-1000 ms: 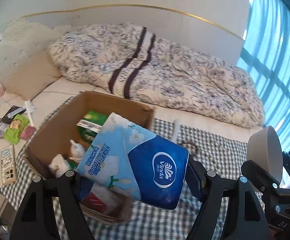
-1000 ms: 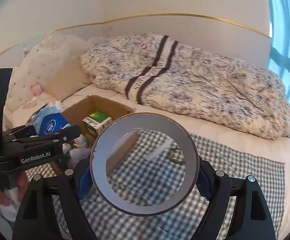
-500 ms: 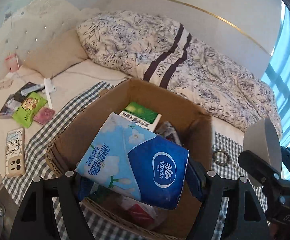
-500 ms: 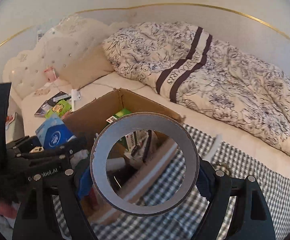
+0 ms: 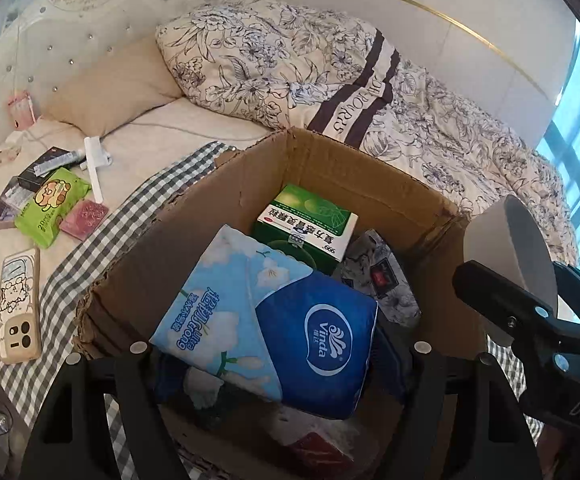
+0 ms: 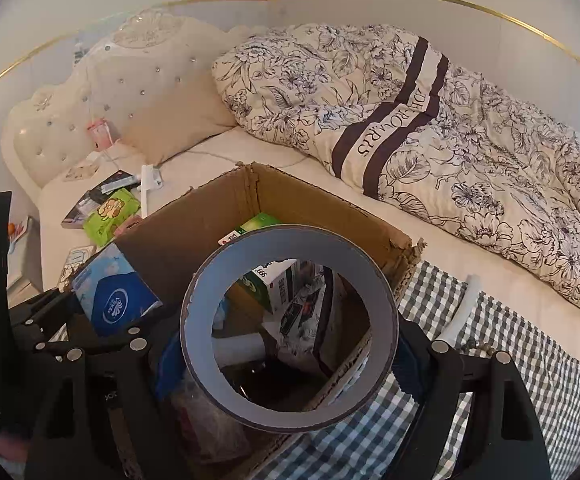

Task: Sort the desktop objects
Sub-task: 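Carry the tissue pack and tape roll into the box and open both tools, then move both tools back over the checked cloth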

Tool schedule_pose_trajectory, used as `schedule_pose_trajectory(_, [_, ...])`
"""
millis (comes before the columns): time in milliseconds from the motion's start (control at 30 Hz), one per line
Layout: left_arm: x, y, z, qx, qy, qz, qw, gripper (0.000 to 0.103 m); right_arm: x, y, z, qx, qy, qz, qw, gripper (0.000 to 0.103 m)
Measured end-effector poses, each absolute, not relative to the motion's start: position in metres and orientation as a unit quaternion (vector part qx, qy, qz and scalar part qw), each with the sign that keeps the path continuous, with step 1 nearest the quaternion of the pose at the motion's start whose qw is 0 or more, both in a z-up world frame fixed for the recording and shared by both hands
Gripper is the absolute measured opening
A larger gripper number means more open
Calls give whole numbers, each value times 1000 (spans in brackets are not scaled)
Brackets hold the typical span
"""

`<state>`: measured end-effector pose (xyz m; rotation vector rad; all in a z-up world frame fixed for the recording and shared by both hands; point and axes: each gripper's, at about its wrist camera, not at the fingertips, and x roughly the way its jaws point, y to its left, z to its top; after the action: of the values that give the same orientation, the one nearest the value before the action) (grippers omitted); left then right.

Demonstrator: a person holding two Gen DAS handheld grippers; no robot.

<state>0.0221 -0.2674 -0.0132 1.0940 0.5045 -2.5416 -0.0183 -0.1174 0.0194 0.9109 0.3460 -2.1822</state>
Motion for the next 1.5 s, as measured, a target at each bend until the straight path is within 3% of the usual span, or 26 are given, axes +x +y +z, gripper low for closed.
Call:
schedule_pose_trajectory(67, [21, -269, -13, 383, 183, -891, 165, 85, -20, -115, 21, 350, 124, -853, 366, 83])
schedule_pose_trajectory(133, [21, -269, -11, 381, 184, -891, 167, 93, -23, -110, 25, 347, 109, -860, 359, 96])
schedule_pose_trajectory(167, [20, -268, -9, 381, 180, -891, 171, 96, -25, -107, 27, 346, 103, -862, 356, 97])
schedule_pose_trajectory(800, [30, -221, 33, 366, 136, -901, 189, 96, -19, -41, 51, 337, 65, -871, 352, 97])
schedule_pose_trajectory(1500, [8, -91, 52, 370, 79, -916, 131, 96, -27, 94, 55, 341, 34, -894, 289, 97])
